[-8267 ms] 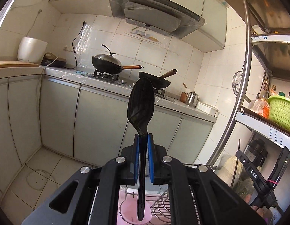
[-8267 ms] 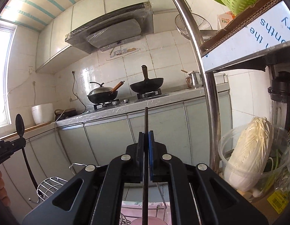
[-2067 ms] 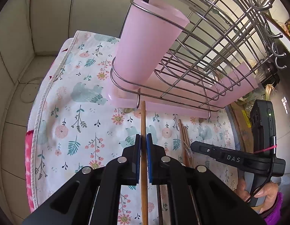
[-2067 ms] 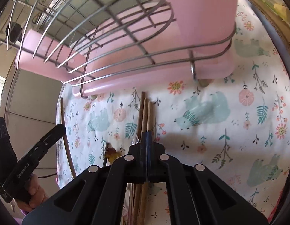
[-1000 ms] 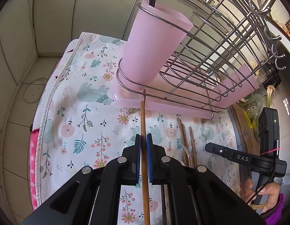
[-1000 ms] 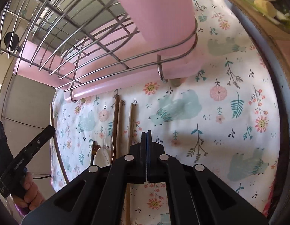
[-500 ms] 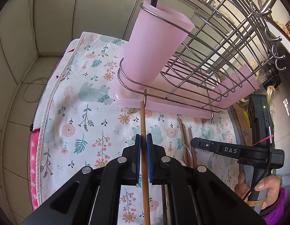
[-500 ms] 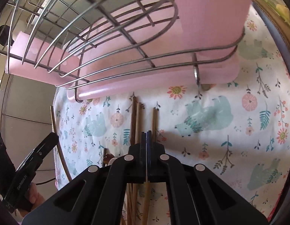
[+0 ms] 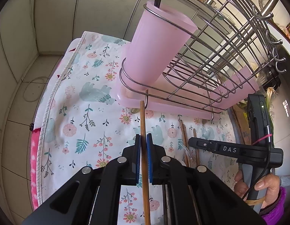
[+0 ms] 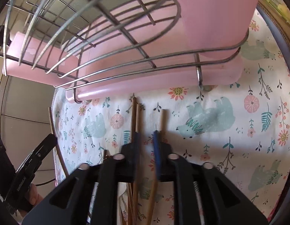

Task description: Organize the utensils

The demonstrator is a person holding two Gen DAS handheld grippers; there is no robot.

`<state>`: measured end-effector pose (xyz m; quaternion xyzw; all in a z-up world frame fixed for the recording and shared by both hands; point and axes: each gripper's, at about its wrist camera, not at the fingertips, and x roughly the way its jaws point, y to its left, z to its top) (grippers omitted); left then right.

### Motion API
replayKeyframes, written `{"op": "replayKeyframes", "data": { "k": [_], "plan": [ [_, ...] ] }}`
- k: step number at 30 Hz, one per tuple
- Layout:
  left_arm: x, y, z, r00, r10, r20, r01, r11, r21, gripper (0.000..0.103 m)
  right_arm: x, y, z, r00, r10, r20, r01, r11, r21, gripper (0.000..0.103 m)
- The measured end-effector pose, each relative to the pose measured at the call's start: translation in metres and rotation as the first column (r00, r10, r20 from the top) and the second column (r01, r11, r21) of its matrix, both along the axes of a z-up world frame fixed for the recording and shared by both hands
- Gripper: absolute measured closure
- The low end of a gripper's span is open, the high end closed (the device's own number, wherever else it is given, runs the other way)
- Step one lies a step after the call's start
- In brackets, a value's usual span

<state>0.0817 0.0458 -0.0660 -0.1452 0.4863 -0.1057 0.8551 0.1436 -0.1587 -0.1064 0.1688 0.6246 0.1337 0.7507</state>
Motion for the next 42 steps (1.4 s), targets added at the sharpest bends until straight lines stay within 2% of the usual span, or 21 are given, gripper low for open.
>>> {"op": "replayKeyframes", "data": {
  "k": [1, 2, 9, 16, 18, 20, 25, 29, 31, 34, 42],
  "plan": [
    [0.000, 0.000, 0.000, 1.000, 0.000, 0.000, 0.000, 1.000, 0.000, 0.097, -0.001, -0.003, 0.004, 1.000, 0.001, 0.011, -0.001, 1.000, -0.006, 0.069],
    [0.000, 0.000, 0.000, 1.000, 0.000, -0.001, 0.000, 1.000, -0.002, 0.097, -0.002, -0.005, 0.008, 1.000, 0.004, 0.023, -0.004, 1.000, -0.016, 0.065],
    [-0.002, 0.001, 0.001, 1.000, 0.004, 0.002, -0.004, 1.000, -0.009, 0.097, -0.005, -0.007, 0.018, 0.999, 0.007, 0.046, -0.001, 0.992, -0.126, 0.065],
    [-0.002, 0.003, -0.001, 1.000, 0.007, -0.001, -0.007, 1.000, -0.014, 0.097, -0.002, -0.006, 0.010, 1.000, 0.019, 0.017, -0.016, 0.987, -0.163, 0.065],
    [-0.001, 0.003, -0.001, 1.000, 0.008, -0.004, -0.008, 1.000, -0.015, 0.097, -0.001, -0.002, 0.009, 0.999, 0.027, 0.023, -0.022, 0.983, -0.183, 0.071],
    [-0.001, 0.003, -0.001, 1.000, 0.010, -0.006, -0.010, 1.000, -0.009, 0.097, 0.001, 0.004, 0.006, 0.999, 0.033, 0.028, -0.025, 0.971, -0.238, 0.091],
    [-0.003, 0.003, 0.004, 1.000, 0.010, 0.008, -0.010, 1.000, -0.004, 0.097, -0.005, -0.005, 0.009, 0.998, 0.027, 0.061, -0.014, 0.981, -0.195, 0.097],
    [-0.009, 0.003, 0.015, 0.999, 0.007, 0.044, -0.007, 1.000, 0.004, 0.097, -0.026, -0.029, 0.035, 0.989, 0.019, 0.149, 0.002, 0.990, -0.142, 0.097],
    [-0.013, 0.004, 0.023, 0.997, 0.010, 0.072, -0.010, 1.000, 0.005, 0.098, -0.038, -0.039, 0.050, 0.976, 0.007, 0.216, 0.013, 0.996, -0.090, 0.097],
    [-0.021, 0.005, 0.038, 0.992, 0.015, 0.128, -0.017, 1.000, 0.015, 0.098, -0.057, -0.053, 0.072, 0.953, -0.015, 0.304, 0.036, 0.997, -0.065, 0.097],
    [-0.050, 0.005, 0.080, 0.948, 0.050, 0.315, -0.064, 0.997, 0.035, 0.098, -0.102, -0.078, 0.129, 0.841, -0.054, 0.538, 0.085, 0.996, -0.033, 0.097]
  ]
}}
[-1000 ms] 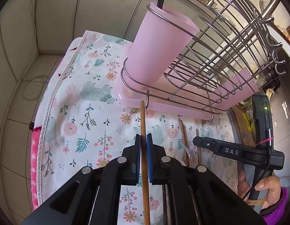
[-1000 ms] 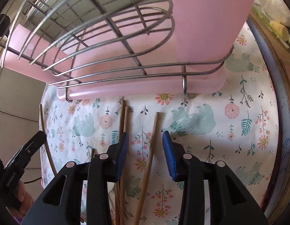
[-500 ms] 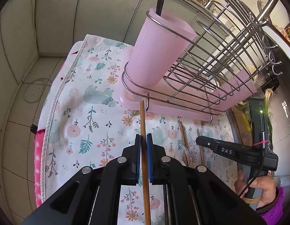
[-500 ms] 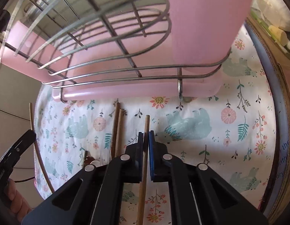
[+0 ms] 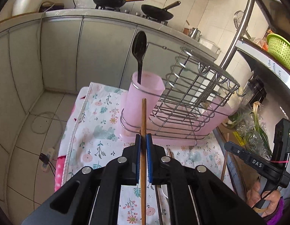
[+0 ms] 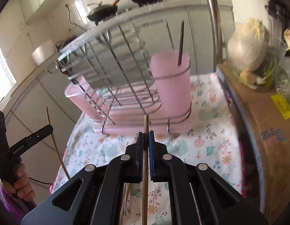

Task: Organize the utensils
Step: 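Lift both held wooden chopsticks up toward the pink cup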

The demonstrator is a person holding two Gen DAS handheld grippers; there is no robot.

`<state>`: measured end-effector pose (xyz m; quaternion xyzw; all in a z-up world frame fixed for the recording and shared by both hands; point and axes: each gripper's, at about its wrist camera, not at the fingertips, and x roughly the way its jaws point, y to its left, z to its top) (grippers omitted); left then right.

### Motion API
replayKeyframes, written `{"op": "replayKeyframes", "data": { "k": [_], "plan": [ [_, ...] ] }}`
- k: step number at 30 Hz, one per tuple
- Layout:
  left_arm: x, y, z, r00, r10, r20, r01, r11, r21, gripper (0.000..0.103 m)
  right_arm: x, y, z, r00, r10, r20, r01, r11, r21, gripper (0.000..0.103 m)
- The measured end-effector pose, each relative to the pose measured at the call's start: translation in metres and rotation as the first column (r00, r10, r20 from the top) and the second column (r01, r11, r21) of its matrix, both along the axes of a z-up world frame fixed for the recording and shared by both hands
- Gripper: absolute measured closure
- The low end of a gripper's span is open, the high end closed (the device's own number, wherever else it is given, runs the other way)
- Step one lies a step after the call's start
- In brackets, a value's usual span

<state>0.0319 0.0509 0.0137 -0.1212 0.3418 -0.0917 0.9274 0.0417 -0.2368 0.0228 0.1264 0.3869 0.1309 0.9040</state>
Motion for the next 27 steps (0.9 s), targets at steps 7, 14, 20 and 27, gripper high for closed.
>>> {"op": "replayKeyframes", "data": {
  "k": [7, 14, 20, 27],
  "plan": [
    [-0.008, 0.003, 0.039, 0.994, 0.035, 0.105, -0.033, 0.999, -0.013, 0.098, -0.009, -0.019, 0.043, 0.989, -0.048, 0.138, 0.042, 0.998, 0.051, 0.097],
    [-0.003, 0.008, 0.089, 0.983, 0.038, 0.179, -0.030, 0.998, -0.047, 0.098, -0.006, -0.034, 0.098, 0.971, -0.058, 0.233, 0.047, 0.997, 0.056, 0.097],
    [0.004, 0.018, 0.130, 0.973, 0.056, 0.225, -0.038, 0.996, -0.084, 0.098, 0.003, -0.043, 0.141, 0.952, -0.073, 0.298, 0.059, 0.997, 0.053, 0.098],
    [0.013, 0.022, 0.171, 0.956, 0.076, 0.282, -0.057, 0.996, -0.075, 0.098, 0.019, -0.058, 0.181, 0.927, -0.120, 0.355, 0.110, 0.993, 0.048, 0.097]
  ]
}}
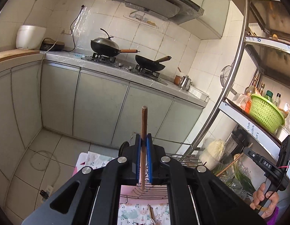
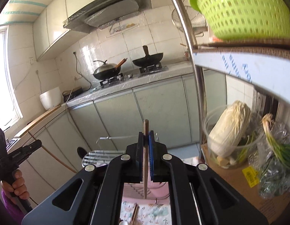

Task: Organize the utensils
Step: 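Lift both held wooden chopsticks up toward the pink cup, then lower both wooden chopsticks into the pink cup and open both tools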

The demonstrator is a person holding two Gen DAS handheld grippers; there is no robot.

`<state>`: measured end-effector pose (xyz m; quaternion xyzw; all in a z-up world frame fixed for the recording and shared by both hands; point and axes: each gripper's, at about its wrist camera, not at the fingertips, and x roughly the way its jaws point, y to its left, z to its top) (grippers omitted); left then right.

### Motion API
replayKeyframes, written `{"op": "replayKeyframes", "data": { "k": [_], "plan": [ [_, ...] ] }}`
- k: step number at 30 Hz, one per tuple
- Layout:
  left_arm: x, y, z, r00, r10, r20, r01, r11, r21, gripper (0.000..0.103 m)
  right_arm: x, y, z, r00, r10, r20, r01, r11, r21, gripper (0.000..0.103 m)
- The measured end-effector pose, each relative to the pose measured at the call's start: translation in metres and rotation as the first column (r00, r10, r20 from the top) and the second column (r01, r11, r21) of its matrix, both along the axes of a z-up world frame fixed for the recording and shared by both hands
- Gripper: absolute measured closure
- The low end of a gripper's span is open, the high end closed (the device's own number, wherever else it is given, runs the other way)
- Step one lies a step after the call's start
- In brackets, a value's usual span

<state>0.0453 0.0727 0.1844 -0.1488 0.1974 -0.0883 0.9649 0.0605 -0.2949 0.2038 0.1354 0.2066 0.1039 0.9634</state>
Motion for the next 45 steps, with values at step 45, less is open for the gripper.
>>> {"op": "replayKeyframes", "data": {
  "k": [45],
  "plan": [
    [0.091, -0.006, -0.084, 0.966, 0.077, -0.249, -0.050, 0.993, 0.111, 0.072, 0.085, 0.008, -0.077, 0.977, -0.015, -0.213, 0.002, 0.998, -0.064, 0.088]
  ]
}}
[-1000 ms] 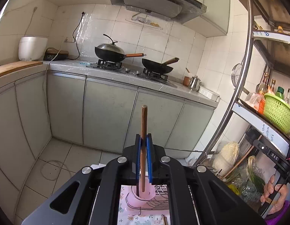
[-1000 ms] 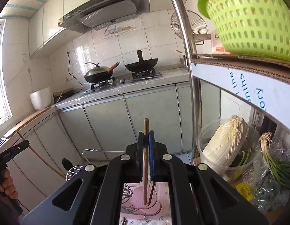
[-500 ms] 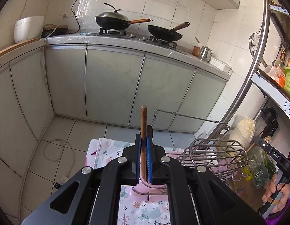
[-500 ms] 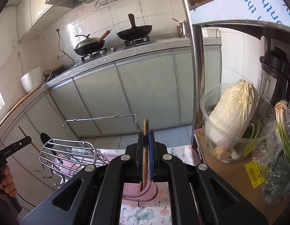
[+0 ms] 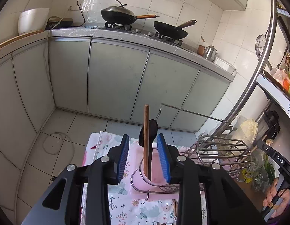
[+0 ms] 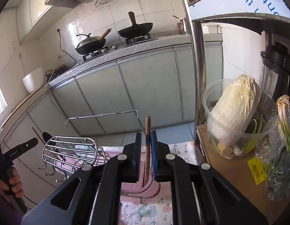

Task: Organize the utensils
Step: 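Lower both wooden chopsticks into the pink cup and open both tools, then move both open tools down to the utensils lying beside the rack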

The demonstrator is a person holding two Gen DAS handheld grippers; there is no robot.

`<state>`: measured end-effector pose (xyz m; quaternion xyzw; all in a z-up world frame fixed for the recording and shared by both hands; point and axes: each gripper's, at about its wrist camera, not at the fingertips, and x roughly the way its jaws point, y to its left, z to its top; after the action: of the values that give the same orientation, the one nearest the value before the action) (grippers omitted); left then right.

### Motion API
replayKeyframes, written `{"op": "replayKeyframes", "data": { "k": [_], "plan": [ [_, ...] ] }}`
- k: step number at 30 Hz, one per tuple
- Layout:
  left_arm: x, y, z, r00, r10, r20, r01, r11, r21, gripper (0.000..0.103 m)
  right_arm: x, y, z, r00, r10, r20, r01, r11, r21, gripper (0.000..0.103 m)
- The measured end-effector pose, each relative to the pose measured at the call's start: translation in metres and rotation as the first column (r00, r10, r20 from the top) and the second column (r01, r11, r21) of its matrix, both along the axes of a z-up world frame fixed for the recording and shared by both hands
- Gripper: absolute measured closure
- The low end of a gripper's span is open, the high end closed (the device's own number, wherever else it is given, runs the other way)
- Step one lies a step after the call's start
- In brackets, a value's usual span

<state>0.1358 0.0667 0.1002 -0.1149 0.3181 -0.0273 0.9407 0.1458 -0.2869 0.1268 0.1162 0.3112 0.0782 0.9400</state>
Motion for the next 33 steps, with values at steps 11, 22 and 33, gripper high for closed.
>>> {"op": "replayKeyframes", "data": {
  "k": [11, 22, 33],
  "plan": [
    [-0.030, 0.004, 0.011, 0.999, 0.005, 0.040, -0.004, 1.000, -0.016, 0.072, -0.031, -0.002, 0.020, 0.998, -0.018, 0.060, 0.020, 0.999, -0.031, 0.060],
    [-0.074, -0.002, -0.008, 0.998, -0.056, 0.015, 0.057, 0.997, -0.043, 0.072, -0.078, 0.012, 0.004, 1.000, 0.014, 0.026, -0.013, 0.999, -0.039, 0.059],
    [-0.090, -0.024, -0.078, 0.981, -0.137, -0.141, 0.133, 0.991, -0.033, 0.072, -0.092, 0.039, -0.078, 0.982, 0.081, -0.173, -0.085, 0.996, -0.016, 0.059]
  ]
}}
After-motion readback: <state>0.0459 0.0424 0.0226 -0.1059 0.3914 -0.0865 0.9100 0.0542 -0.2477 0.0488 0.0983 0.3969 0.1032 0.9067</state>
